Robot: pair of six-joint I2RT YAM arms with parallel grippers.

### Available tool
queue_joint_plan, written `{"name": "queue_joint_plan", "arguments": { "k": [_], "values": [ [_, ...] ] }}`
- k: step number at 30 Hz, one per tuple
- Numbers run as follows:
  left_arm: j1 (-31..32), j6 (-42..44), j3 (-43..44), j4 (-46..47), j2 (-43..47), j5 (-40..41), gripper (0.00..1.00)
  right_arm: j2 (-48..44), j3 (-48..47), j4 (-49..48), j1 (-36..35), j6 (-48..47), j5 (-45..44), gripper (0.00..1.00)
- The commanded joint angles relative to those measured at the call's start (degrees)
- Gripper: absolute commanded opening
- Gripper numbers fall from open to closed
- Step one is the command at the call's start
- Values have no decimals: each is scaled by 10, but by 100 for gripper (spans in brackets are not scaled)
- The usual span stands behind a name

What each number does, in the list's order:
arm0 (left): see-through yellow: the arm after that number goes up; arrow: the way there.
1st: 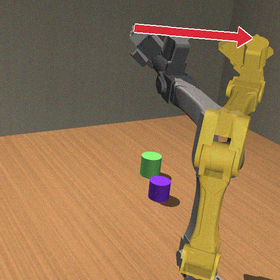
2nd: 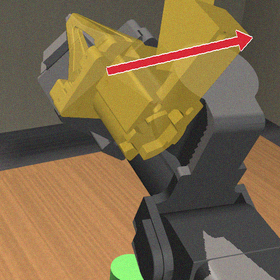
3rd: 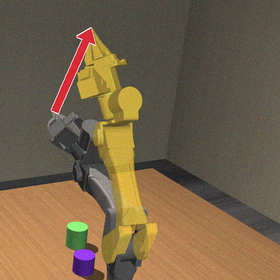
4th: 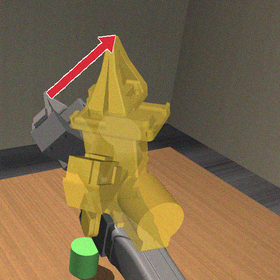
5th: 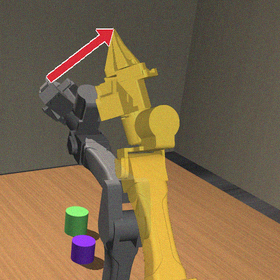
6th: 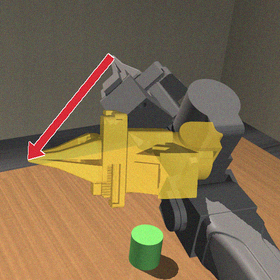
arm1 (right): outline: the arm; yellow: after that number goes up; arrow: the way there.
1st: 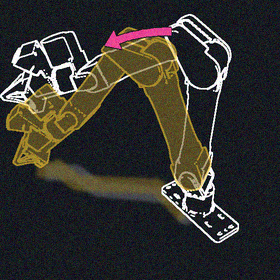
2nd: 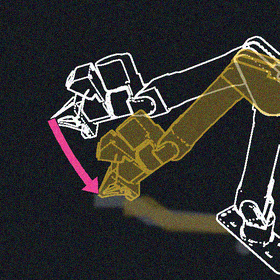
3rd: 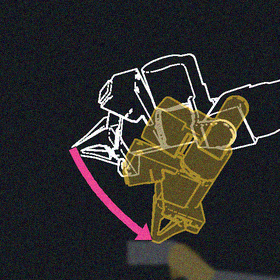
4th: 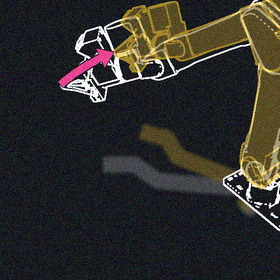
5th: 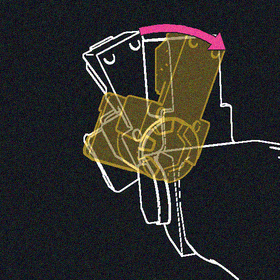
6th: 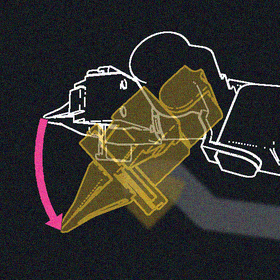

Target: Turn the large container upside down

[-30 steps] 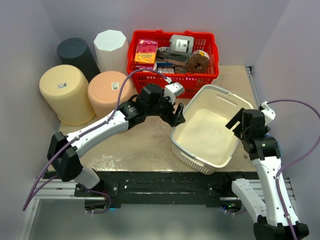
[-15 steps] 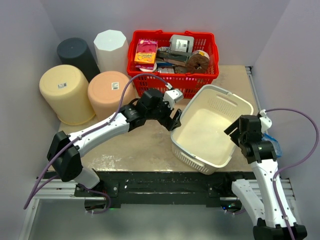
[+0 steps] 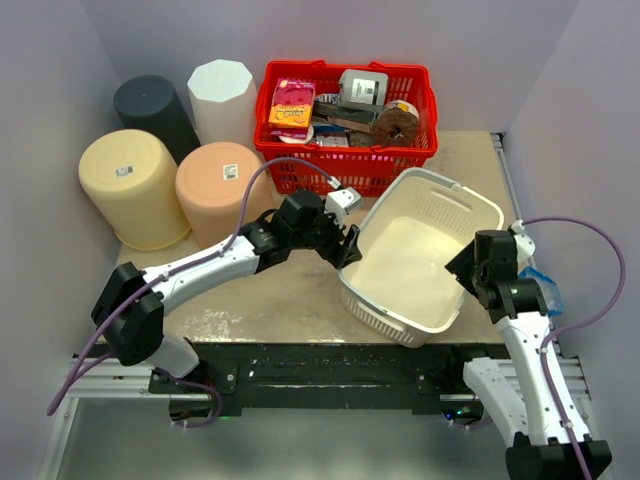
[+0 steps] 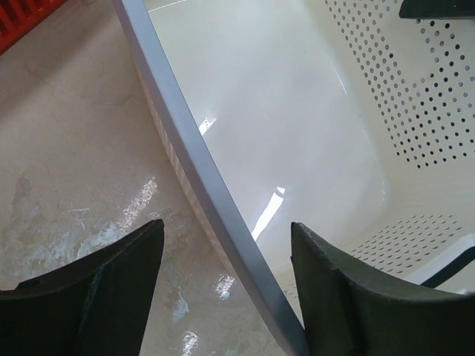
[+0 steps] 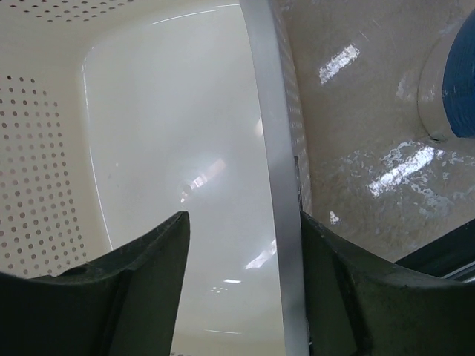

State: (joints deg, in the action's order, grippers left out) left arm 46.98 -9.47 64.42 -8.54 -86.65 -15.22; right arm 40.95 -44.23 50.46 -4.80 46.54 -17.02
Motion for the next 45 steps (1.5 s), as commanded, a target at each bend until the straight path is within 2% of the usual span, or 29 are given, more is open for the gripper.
{"name": "queue_joint_plan", "arguments": {
  "k": [1, 3, 7, 14, 16, 22, 28, 33, 45],
  "values": [
    [0, -18, -31, 28, 15, -7, 71, -3, 14, -39, 0, 13, 25, 59],
    [0, -20, -36, 31, 16, -11, 68, -10, 20, -44, -1, 20, 24, 57],
    [0, -21, -43, 31, 18, -16, 66, -18, 24, -41, 0, 30, 22, 44],
    [0, -30, -57, 36, 30, -30, 63, -73, -5, -29, 0, 27, -11, 6],
    [0, -33, -60, 37, 33, -35, 63, -79, -17, -39, 0, 14, 2, 1],
    [0, -44, -66, 39, 65, -35, 64, -69, -73, -44, -1, -48, 18, 0],
    [0, -52, -69, 26, 111, -14, 72, -20, -131, -41, -1, -130, 65, 0],
    [0, -51, -65, 1, 140, 3, 75, 6, -161, -39, -1, -174, 95, 0],
    [0, -56, -46, -27, 217, 49, 78, 79, -302, 23, -1, -253, 74, 0]
  ]
}}
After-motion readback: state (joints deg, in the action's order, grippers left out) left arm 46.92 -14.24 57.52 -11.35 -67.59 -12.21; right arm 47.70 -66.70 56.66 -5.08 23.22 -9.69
